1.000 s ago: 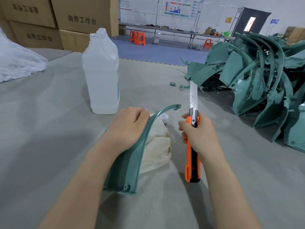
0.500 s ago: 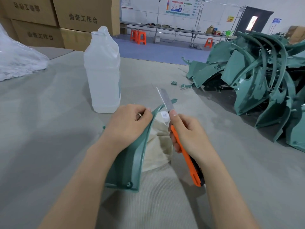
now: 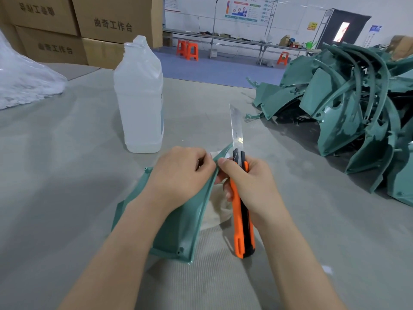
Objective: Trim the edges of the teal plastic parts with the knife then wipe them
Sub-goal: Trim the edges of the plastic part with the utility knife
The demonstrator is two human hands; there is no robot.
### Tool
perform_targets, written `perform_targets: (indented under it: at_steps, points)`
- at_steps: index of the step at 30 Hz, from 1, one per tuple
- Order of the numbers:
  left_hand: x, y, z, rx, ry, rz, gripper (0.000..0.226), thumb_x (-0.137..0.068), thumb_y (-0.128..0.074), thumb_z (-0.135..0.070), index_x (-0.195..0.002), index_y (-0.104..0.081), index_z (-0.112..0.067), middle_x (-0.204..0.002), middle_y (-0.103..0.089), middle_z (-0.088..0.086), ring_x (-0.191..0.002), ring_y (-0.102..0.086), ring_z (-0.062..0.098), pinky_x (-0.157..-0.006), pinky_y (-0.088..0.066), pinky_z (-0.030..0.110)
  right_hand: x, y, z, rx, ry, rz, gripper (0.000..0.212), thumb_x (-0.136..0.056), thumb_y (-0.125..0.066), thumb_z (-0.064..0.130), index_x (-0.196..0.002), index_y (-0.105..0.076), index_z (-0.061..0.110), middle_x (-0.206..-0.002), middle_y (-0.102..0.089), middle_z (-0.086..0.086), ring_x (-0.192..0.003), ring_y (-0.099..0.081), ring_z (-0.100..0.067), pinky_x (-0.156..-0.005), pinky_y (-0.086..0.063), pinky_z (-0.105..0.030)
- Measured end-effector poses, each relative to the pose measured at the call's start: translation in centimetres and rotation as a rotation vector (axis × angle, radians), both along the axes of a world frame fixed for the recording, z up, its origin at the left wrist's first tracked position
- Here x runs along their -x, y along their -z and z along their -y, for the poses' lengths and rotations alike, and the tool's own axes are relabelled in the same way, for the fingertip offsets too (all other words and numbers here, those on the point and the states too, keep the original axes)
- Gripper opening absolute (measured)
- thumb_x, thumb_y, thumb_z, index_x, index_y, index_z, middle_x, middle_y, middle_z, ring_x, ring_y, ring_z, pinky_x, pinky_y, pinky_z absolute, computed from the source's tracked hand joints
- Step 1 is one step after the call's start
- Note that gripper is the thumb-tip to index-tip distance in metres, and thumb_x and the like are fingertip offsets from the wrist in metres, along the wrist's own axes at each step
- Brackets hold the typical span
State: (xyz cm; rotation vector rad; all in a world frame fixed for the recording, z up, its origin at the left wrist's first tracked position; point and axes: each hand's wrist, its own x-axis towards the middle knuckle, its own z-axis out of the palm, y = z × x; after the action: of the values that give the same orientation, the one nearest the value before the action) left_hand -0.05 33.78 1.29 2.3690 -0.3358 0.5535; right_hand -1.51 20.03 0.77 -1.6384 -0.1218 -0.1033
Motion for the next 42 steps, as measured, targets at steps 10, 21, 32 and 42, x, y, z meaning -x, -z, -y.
perform_targets:
  at_steps: [10, 21, 32, 42]
  points:
    - [-0.3, -0.4, -1.3, 0.178, 0.005, 0.028, 0.044, -0.091, -0.047, -0.026, -0.053, -0.037, -0.009, -0.044, -0.037, 0.001, -0.045, -0.035, 0.015, -0.047, -0.023, 0.024, -1.1, 0.2, 1.9, 0.003, 0.273, -0.023, 0.023, -0.09, -0.061, 0.019, -0.07, -0.054, 0.011, -0.054, -0.056, -0.001, -0.042, -0.045, -0.013, -0.045, -0.04, -0.026]
    - [0.5, -1.6, -2.7, 0.36, 0.205, -0.078, 0.034, -0.084, -0.042, -0.041, -0.069, -0.064, -0.02, -0.052, -0.047, 0.022, -0.049, -0.04, 0.02, -0.05, -0.031, 0.029, -1.6, 0.1, 3.7, -0.025, 0.32, -0.021, 0.045, -0.102, -0.037, 0.042, -0.074, -0.053, 0.01, -0.054, -0.05, -0.001, -0.042, -0.047, -0.015, -0.039, -0.04, -0.025]
    - [0.9, -1.5, -2.5, 0.307, 0.253, -0.124, 0.042, -0.085, -0.05, -0.038, -0.06, -0.061, -0.006, -0.047, -0.039, 0.009, -0.043, -0.031, 0.011, -0.043, -0.025, 0.02, -1.9, 0.4, 4.3, 0.014, 0.307, -0.112, 0.049, -0.102, -0.036, 0.044, -0.066, -0.049, 0.012, -0.048, -0.049, 0.001, -0.037, -0.044, -0.013, -0.037, -0.037, -0.019]
    - [0.7, -1.2, -2.7, 0.214, 0.238, -0.108, 0.043, -0.095, -0.052, -0.019, -0.065, -0.053, 0.012, -0.039, -0.022, -0.01, -0.037, -0.022, 0.007, -0.041, -0.02, 0.014, -1.5, 0.2, 3.6, 0.123, 0.178, -0.102, 0.051, -0.101, -0.037, 0.047, -0.066, -0.049, 0.013, -0.05, -0.051, -0.002, -0.037, -0.045, -0.014, -0.037, -0.037, -0.022]
